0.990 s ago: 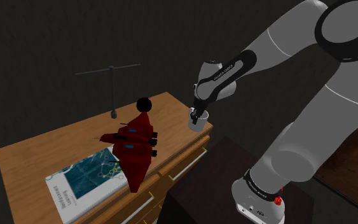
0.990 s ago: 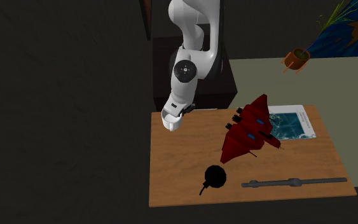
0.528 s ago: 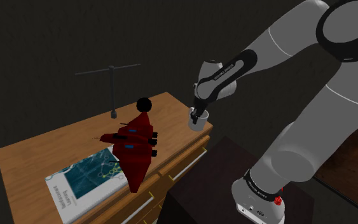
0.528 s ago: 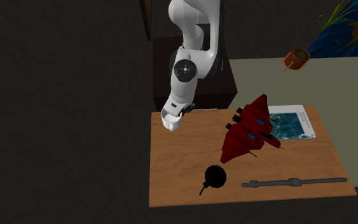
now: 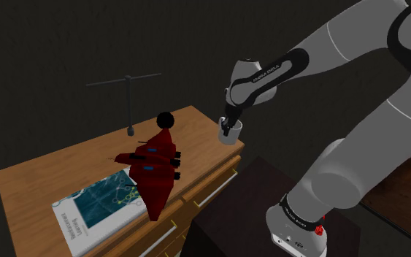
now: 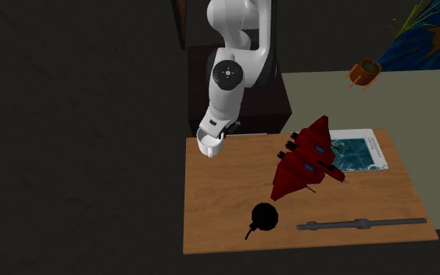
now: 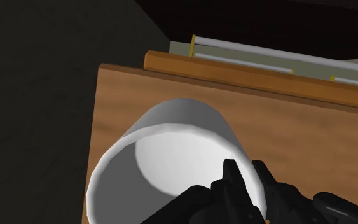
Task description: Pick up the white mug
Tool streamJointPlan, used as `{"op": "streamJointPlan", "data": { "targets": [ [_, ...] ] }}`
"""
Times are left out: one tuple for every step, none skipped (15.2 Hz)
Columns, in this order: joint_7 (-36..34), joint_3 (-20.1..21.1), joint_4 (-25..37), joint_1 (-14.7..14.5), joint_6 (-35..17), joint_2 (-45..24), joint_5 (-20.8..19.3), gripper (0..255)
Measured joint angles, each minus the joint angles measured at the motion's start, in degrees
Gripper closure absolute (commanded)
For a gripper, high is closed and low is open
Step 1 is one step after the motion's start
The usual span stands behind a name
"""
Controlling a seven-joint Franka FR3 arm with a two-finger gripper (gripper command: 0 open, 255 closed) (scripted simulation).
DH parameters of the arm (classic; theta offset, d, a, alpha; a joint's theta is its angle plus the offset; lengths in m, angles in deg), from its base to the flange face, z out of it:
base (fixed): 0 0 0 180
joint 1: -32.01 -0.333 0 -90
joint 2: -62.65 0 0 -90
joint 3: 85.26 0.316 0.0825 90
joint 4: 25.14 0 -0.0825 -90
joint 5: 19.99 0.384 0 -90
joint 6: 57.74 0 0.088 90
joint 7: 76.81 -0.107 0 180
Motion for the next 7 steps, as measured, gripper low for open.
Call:
{"op": "streamJointPlan", "data": {
  "targets": [
    [-0.09, 0.03, 0.15, 0.04, 0.88, 0.73, -0.15, 255],
    [-0.12, 0.04, 0.36, 0.08, 1.72, 1.38, -0.28, 255],
    [-0.25, 0.12, 0.58, 0.08, 2.62, 2.06, -0.37, 255],
    [-0.39, 0.21, 0.8, 0.07, 3.54, 2.77, -0.47, 255],
    [-0.51, 0.29, 0.99, 0.09, 4.57, 3.62, -0.6, 255],
    [-0.53, 0.32, 1.26, 0.13, 5.52, 4.3, -0.7, 255],
    [-0.54, 0.35, 1.52, 0.14, 6.09, 4.61, -0.73, 255]
  ]
}}
